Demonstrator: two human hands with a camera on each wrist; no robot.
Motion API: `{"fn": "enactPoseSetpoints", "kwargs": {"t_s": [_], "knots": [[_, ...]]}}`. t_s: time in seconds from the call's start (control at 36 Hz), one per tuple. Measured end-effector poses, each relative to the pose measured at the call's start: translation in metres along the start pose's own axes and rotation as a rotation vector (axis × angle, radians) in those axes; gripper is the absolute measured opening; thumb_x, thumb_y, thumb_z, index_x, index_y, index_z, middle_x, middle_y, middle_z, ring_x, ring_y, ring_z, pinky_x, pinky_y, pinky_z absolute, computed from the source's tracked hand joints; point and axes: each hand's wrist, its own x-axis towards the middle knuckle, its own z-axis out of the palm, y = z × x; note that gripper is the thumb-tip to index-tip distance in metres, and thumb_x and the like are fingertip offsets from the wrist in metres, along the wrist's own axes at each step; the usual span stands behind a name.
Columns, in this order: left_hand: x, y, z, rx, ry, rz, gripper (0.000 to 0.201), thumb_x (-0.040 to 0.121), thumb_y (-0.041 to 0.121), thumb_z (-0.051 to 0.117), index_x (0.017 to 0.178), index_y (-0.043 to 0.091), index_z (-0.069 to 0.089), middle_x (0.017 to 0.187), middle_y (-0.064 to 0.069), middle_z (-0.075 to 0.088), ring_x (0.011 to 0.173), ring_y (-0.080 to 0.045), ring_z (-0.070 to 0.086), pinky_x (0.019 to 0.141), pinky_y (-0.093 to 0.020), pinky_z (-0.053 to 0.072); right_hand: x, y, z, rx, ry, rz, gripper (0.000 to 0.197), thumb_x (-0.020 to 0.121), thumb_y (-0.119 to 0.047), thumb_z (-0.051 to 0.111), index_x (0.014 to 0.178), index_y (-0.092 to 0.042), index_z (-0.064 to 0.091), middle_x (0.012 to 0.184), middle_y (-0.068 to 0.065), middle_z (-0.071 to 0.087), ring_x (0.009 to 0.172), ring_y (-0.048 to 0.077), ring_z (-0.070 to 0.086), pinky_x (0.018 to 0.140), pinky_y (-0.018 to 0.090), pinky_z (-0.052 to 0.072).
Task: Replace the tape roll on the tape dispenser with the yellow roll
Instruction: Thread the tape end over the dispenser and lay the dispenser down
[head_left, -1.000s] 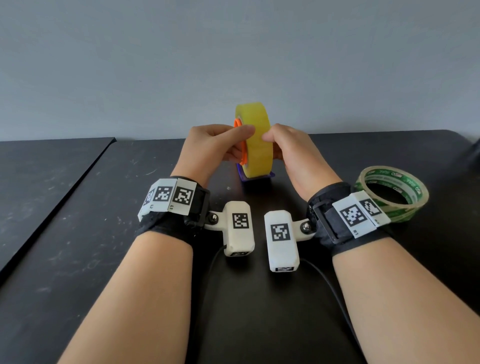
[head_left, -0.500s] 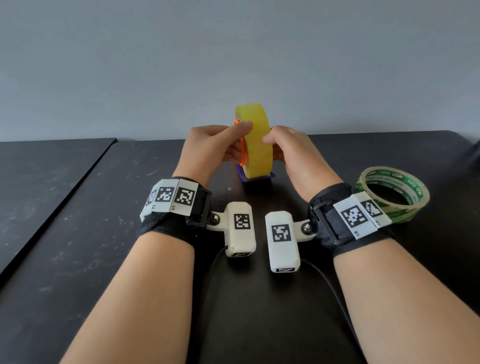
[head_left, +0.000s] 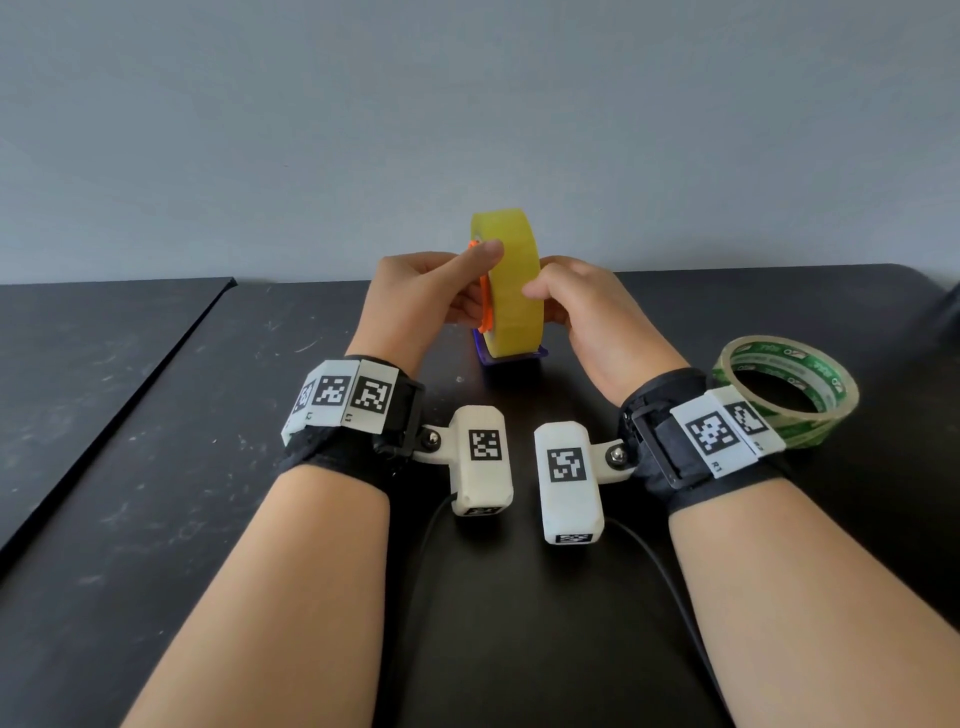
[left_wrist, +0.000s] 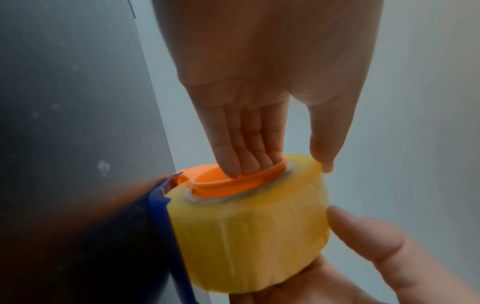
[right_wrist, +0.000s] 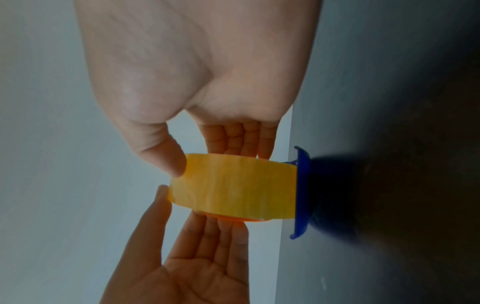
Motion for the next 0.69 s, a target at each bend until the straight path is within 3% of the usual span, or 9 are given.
{"fn": "enactPoseSetpoints", "kwargs": {"t_s": [0.19, 0.31, 0.39, 0.5, 0.69], "knots": [[-0.0024, 0.0025, 0.0009, -0.01, 0.004, 0.006, 0.048, 0.086, 0.03, 0.07, 0.089, -0.018, 0.067, 0.077, -0.026, 0.065, 0.066, -0.03, 0.062, 0.07, -0.038, 0.055, 0.0009, -0.0016, 0.0009, 0.026, -0.004, -0.003, 0.028, 0.069, -0.036, 0.055, 0.084, -0.018, 0.07, 0.096, 0.005, 0.073, 0.099, 0.023, 0.067, 0.104, 0.05, 0.045], [-0.0028, 0.004, 0.0017, -0.005, 0.01, 0.008, 0.048, 0.086, 0.031, 0.069, 0.087, -0.017, 0.067, 0.074, -0.025, 0.064, 0.062, -0.028, 0.062, 0.069, -0.037, 0.054, 0.0017, -0.0006, -0.0004, 0.047, -0.007, -0.008, 0.037, 0.059, -0.043, 0.06, 0.084, -0.019, 0.071, 0.096, 0.006, 0.073, 0.1, 0.025, 0.067, 0.104, 0.053, 0.043], [-0.0033, 0.0049, 0.0029, 0.0, 0.009, 0.008, 0.049, 0.087, 0.033, 0.069, 0.086, -0.017, 0.067, 0.072, -0.024, 0.064, 0.06, -0.027, 0.062, 0.069, -0.038, 0.056, 0.0015, -0.0004, -0.0016, 0.045, -0.004, -0.014, 0.035, 0.062, -0.034, 0.059, 0.087, -0.012, 0.069, 0.094, 0.009, 0.072, 0.098, 0.027, 0.066, 0.104, 0.054, 0.043], [-0.0031, 0.0048, 0.0025, -0.007, 0.008, 0.008, 0.053, 0.086, 0.034, 0.069, 0.086, -0.019, 0.066, 0.073, -0.025, 0.064, 0.062, -0.028, 0.063, 0.07, -0.039, 0.056, 0.0003, -0.0003, -0.0018, 0.032, -0.017, -0.027, 0.028, 0.065, -0.02, 0.055, 0.089, -0.01, 0.066, 0.087, 0.004, 0.069, 0.089, 0.02, 0.064, 0.098, 0.048, 0.047], [-0.0031, 0.0041, -0.0003, -0.002, 0.005, -0.001, 0.055, 0.085, 0.035, 0.07, 0.088, -0.019, 0.066, 0.082, -0.034, 0.067, 0.067, -0.031, 0.065, 0.08, -0.049, 0.056, -0.0002, -0.0018, -0.0001, 0.026, -0.004, -0.01, 0.03, 0.069, -0.028, 0.056, 0.092, -0.016, 0.071, 0.101, 0.009, 0.074, 0.101, 0.026, 0.067, 0.103, 0.051, 0.045]]}}
